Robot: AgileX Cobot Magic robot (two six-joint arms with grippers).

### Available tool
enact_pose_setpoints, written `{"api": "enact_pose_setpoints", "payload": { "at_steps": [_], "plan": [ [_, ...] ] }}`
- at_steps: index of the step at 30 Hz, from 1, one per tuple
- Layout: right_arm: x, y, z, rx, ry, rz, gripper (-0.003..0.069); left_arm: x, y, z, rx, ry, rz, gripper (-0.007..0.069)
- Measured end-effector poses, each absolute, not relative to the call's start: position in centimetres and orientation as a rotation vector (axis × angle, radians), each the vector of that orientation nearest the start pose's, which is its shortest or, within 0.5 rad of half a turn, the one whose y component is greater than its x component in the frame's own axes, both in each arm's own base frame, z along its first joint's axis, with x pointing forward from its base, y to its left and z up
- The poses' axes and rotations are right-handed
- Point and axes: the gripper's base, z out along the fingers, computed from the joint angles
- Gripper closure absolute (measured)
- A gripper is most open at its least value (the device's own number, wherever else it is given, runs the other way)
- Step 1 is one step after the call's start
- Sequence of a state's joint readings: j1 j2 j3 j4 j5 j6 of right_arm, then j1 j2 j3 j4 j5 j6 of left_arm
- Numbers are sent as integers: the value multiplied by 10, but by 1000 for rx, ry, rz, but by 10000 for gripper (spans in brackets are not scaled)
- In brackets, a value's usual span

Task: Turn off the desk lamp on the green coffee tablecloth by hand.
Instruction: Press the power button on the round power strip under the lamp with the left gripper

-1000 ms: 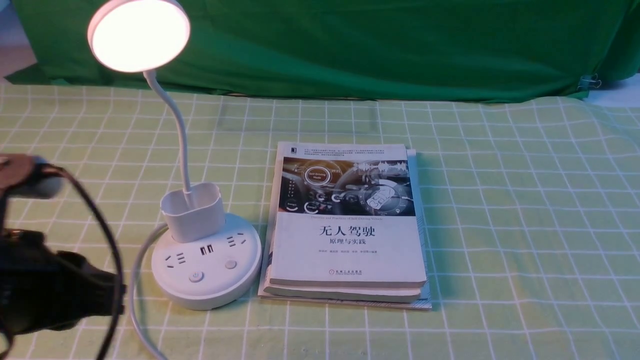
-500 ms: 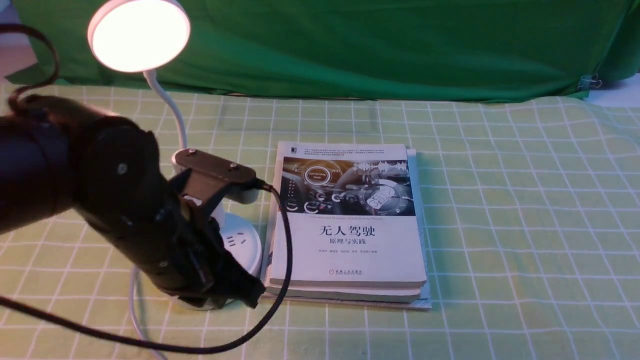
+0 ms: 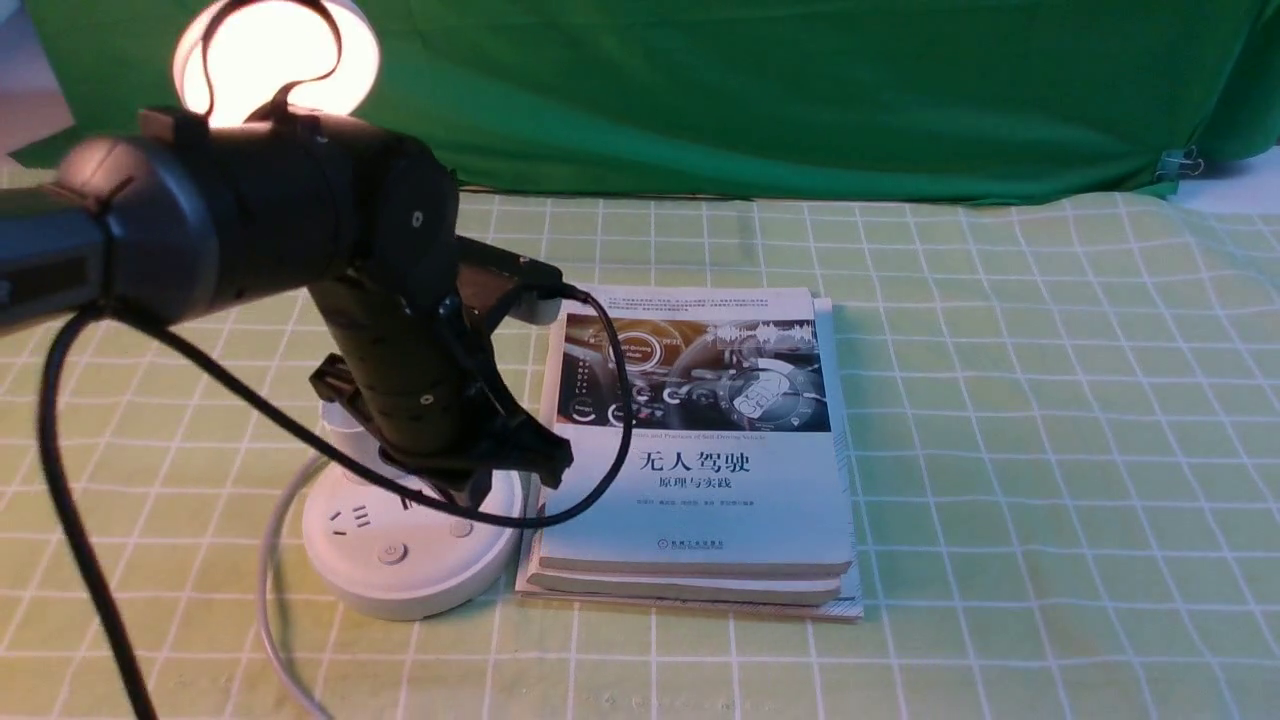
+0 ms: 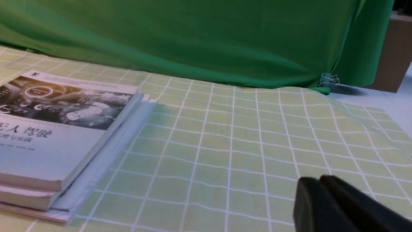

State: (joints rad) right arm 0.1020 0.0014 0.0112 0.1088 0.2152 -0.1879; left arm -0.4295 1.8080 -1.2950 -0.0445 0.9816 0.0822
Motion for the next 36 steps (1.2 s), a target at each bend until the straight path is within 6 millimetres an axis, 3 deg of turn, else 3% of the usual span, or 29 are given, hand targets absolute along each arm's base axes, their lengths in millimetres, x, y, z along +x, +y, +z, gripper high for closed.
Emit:
{"api": "enact_pose_setpoints", "payload": {
  "at_steps": [22,31,36],
  "plan": [
    [56,8,190,-174,1701,35,629,336,-150,183,722,2983,-35,622],
    [56,8,190,-174,1701,35,630,335,-149,188,718,2972,-24,622],
    [56,8,190,-174,1701,35,630,332,-147,207,707,2921,-24,622]
  ]
}}
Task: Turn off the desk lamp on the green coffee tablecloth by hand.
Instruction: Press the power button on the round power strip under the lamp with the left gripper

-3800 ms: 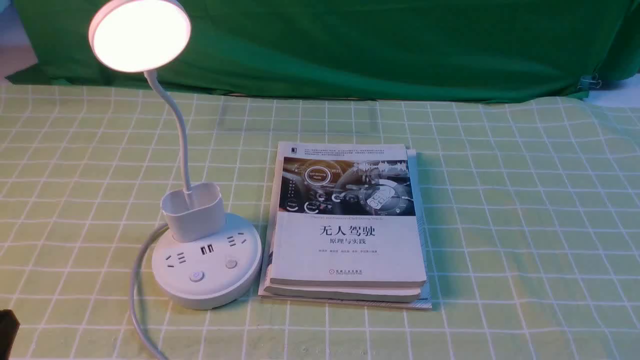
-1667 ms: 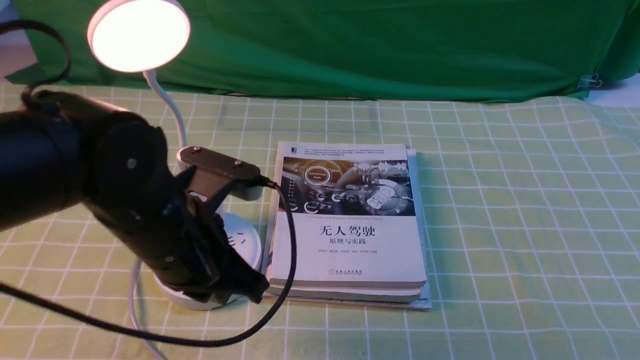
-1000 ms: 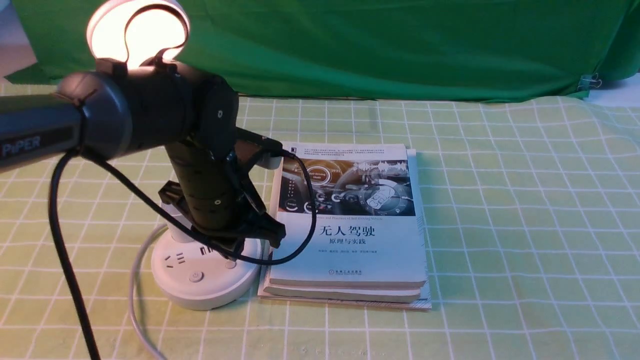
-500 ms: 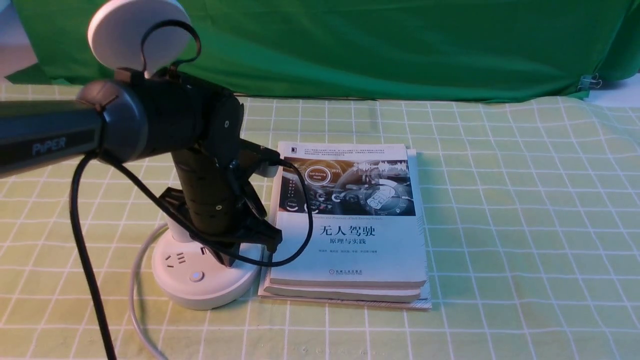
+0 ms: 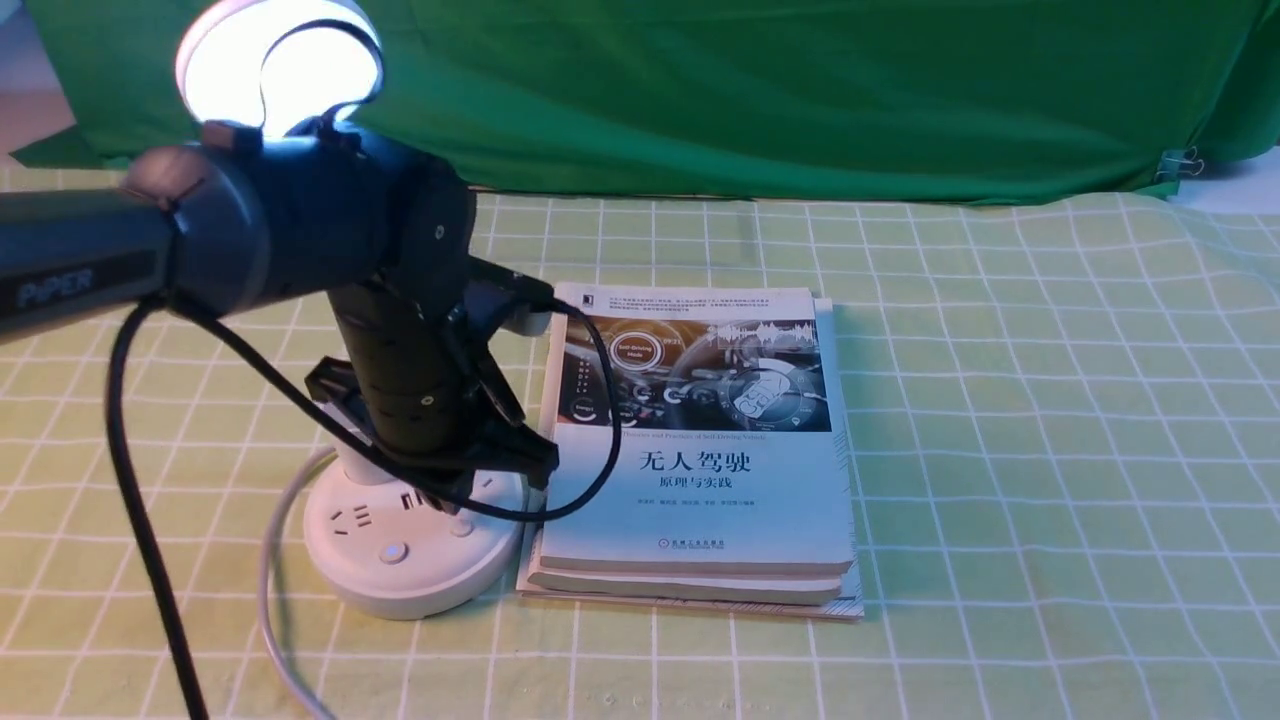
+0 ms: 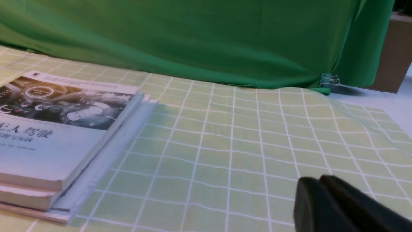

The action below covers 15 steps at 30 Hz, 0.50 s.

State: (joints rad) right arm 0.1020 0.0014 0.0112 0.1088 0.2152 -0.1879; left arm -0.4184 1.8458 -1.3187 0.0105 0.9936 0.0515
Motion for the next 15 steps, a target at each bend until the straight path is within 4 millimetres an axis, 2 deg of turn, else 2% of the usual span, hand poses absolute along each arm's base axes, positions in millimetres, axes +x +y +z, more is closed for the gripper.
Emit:
{"api": "enact_pose_setpoints", "payload": {
  "at_steps": [7,15],
  "plan": [
    [56,8,190,-174,1701,35,630,331,-147,209,699,2921,-39,622],
    [56,8,190,-174,1701,35,630,335,-151,184,705,2984,-46,622]
  ]
}}
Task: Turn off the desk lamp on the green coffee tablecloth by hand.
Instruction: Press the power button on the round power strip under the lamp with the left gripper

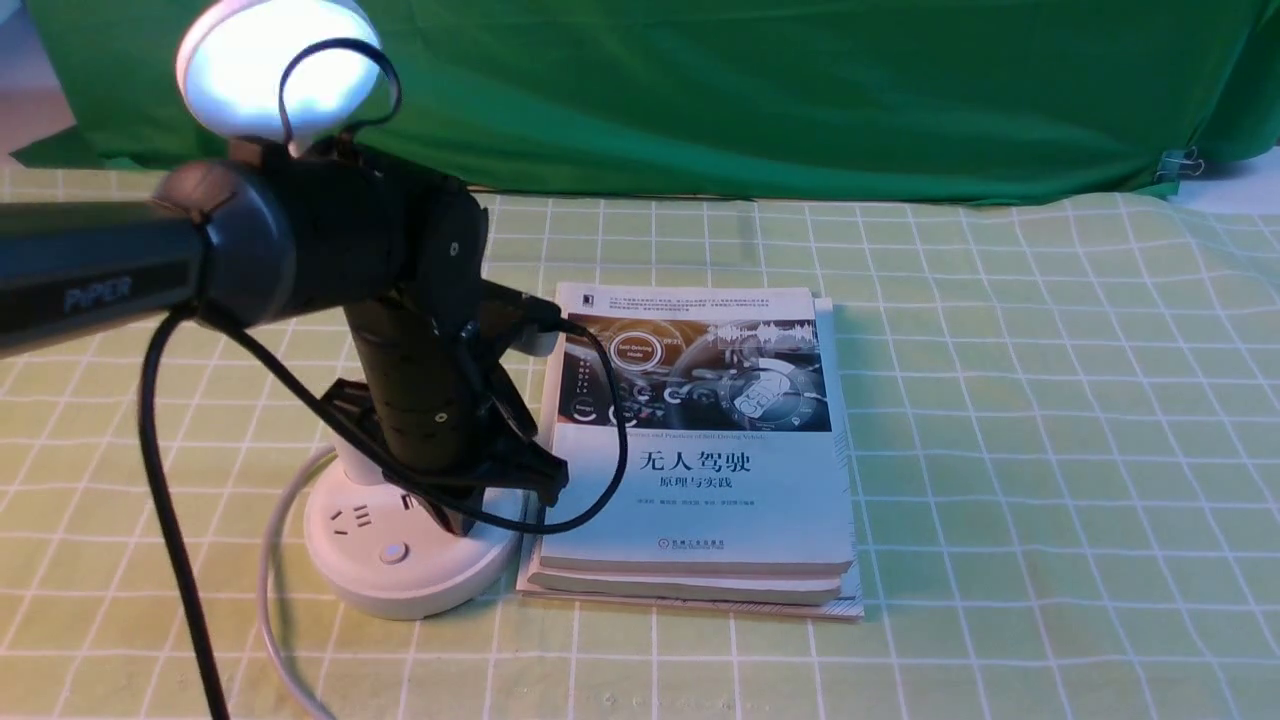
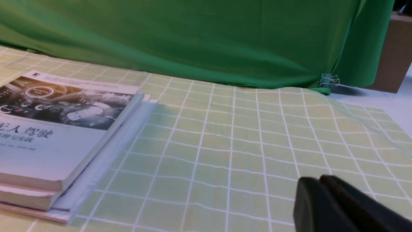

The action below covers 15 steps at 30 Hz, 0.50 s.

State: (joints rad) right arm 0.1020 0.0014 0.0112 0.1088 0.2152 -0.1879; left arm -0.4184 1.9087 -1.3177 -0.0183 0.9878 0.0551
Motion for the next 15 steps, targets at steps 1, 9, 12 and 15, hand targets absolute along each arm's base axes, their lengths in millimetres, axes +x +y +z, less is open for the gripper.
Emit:
{"api": "enact_pose_setpoints", "payload": {
  "at_steps": [1,9,12,15],
  "plan": [
    [56,8,190,-174,1701,35,630,335,-151,183,706,2987,-46,621],
    [56,8,190,-174,1701,35,630,334,-151,188,707,2972,-48,622],
    [56,8,190,-174,1701,35,630,331,-151,197,717,2944,-45,620],
    [56,8,190,-174,1701,35,630,328,-152,207,720,2911,-54,620]
  ]
}}
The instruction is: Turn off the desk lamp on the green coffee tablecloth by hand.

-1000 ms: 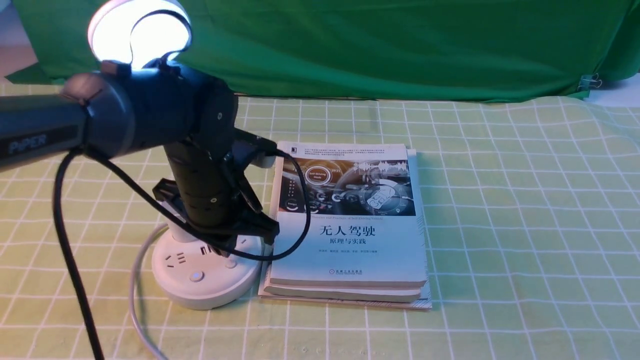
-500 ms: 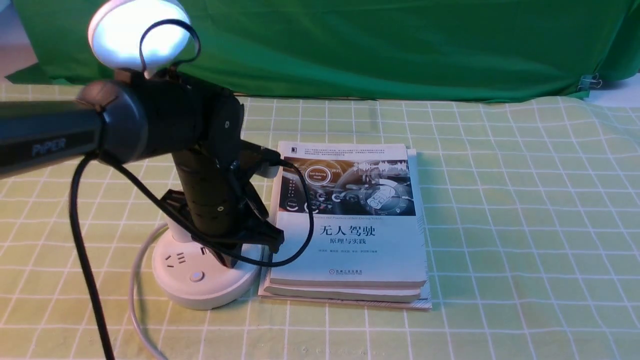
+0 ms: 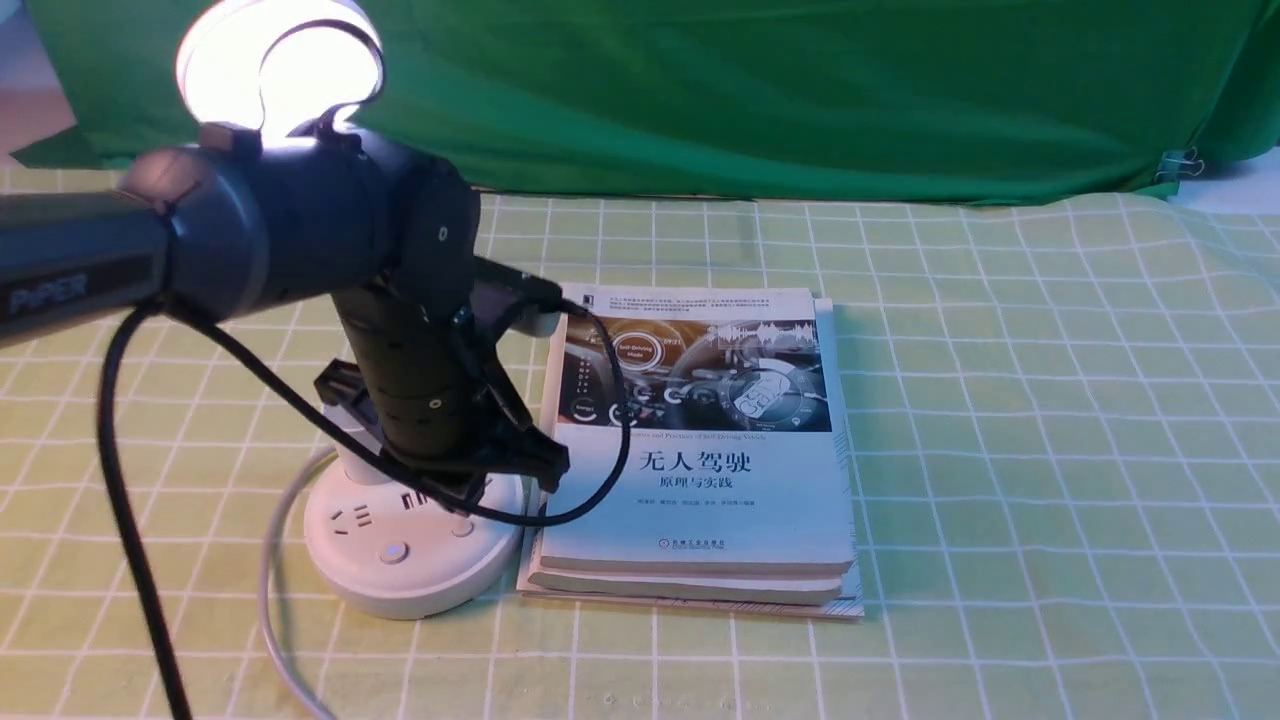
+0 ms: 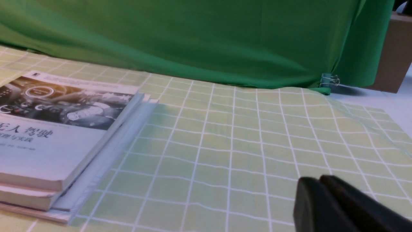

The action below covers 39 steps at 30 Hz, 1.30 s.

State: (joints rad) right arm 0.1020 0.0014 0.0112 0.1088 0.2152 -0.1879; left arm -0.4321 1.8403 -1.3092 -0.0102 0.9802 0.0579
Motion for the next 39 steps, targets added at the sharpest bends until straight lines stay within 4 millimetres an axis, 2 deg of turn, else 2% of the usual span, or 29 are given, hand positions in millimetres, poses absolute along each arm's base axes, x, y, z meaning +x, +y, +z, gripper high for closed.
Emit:
{"api": "enact_pose_setpoints", "payload": {
  "at_steps": [5,13,16,21,25,27,28,30,35,38,39],
  "plan": [
    [56,8,190,-174,1701,35,630,326,-154,210,727,2901,-60,620],
    [56,8,190,-174,1701,35,630,332,-157,184,740,2959,-42,620],
    [56,8,190,-174,1701,35,630,334,-157,183,741,2960,-42,620],
    [56,8,190,-174,1701,35,630,333,-157,185,741,2957,-41,620],
    [56,8,190,-174,1701,35,630,327,-155,199,742,2939,-46,620],
    [56,8,190,-174,1701,35,630,319,-155,215,747,2908,-55,620],
    [56,8,190,-174,1701,35,630,317,-155,217,747,2905,-58,620],
    [56,8,190,-174,1701,35,630,301,-151,236,742,2843,-80,620],
    [56,8,190,-174,1701,35,630,249,-129,249,675,2716,-170,620],
    [56,8,190,-174,1701,35,630,219,-115,254,610,2549,-229,620],
    [56,8,190,-174,1701,35,630,207,-109,258,569,2441,-264,620]
  ]
}}
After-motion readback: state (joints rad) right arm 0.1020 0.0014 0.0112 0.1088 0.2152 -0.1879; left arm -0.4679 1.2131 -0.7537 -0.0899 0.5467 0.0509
